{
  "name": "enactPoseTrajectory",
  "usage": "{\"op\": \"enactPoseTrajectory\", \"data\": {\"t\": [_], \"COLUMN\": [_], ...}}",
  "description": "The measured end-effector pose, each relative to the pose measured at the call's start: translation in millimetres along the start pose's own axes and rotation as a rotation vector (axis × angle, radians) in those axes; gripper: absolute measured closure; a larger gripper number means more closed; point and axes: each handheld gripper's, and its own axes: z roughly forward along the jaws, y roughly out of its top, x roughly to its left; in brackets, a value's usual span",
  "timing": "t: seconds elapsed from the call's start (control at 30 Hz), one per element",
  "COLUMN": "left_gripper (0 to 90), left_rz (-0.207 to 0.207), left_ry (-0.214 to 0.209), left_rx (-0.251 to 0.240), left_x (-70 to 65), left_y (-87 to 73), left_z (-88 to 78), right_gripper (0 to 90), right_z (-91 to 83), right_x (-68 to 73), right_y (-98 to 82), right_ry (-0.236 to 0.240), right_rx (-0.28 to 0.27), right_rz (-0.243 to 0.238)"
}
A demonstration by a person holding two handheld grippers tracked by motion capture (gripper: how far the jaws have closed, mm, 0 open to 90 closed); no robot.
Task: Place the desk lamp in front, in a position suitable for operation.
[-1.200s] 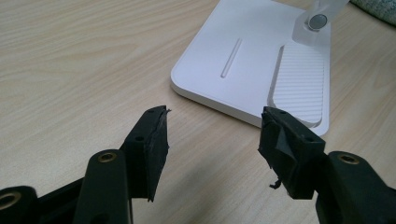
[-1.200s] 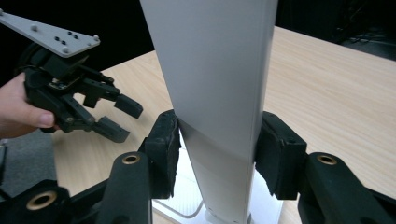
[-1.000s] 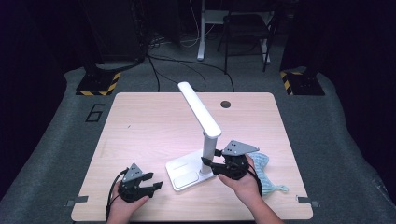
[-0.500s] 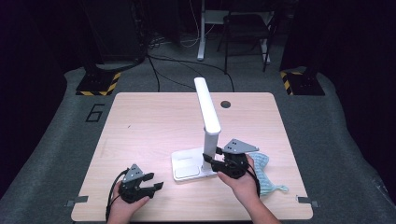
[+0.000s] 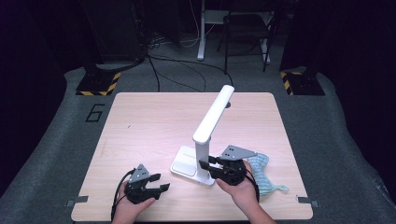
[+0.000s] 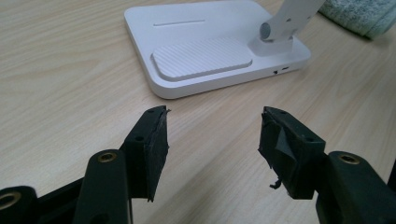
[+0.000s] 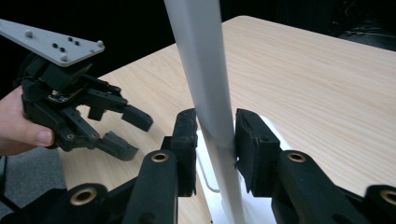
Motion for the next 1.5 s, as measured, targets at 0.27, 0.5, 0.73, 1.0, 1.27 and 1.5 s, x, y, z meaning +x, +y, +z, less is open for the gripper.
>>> {"op": "enactPoseTrajectory", "data": {"t": [0.27,0.5,0.73,1.0,1.27,1.5], "left_gripper": [41.7,41.7,41.6,41.5,41.7,42.6], "left_rz": [0.009,0.035,0.029,0.045,0.059,0.071], "left_ry": [-0.033,-0.067,-0.09,-0.1,-0.122,-0.118], "left_rx": [-0.03,-0.042,-0.059,-0.066,-0.072,-0.088], "left_x": [-10.3,-16.9,-22.4,-28.0,-37.2,-45.1], "left_y": [11.1,22.8,31.4,41.1,54.4,70.3], "left_z": [-0.1,1.8,5.7,5.9,8.1,9.1], "right_gripper": [71.8,71.2,69.9,54.8,48.6,46.5], "right_z": [10.2,16.1,23.6,19.2,5.7,-3.7], "right_x": [15.8,23.3,33.8,24.9,16.2,-6.6], "right_y": [3.5,4.8,7.1,-1.4,-20.3,-43.8], "right_ry": [0.016,0.026,0.034,0.069,0.066,0.027], "right_rx": [0.015,0.009,0.005,0.0,0.014,0.03], "right_rz": [-0.048,-0.054,-0.084,-0.007,0.001,0.071]}}
